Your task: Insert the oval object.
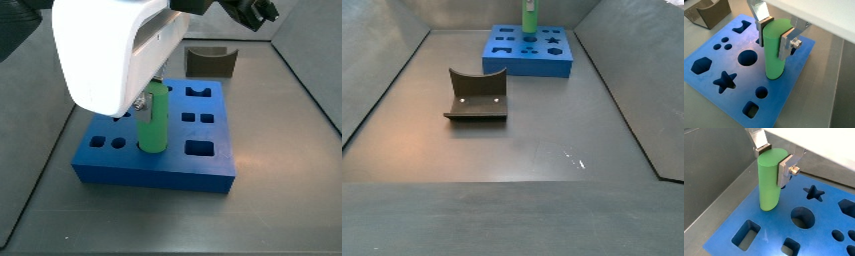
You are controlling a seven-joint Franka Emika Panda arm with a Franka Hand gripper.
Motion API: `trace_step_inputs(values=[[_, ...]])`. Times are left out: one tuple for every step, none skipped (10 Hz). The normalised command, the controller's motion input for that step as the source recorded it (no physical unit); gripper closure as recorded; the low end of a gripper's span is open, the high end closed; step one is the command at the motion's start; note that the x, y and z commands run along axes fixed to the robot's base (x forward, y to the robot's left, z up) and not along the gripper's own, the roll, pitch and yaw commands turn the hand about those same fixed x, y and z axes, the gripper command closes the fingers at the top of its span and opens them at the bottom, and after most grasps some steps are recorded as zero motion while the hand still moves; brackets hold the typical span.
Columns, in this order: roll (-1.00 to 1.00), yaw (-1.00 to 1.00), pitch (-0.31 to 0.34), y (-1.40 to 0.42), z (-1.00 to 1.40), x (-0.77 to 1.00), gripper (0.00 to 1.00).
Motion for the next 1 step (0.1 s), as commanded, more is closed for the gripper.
trace_step_inputs(values=[[0.0,0.0,0.0,0.0,0.0,0.0,1.0]])
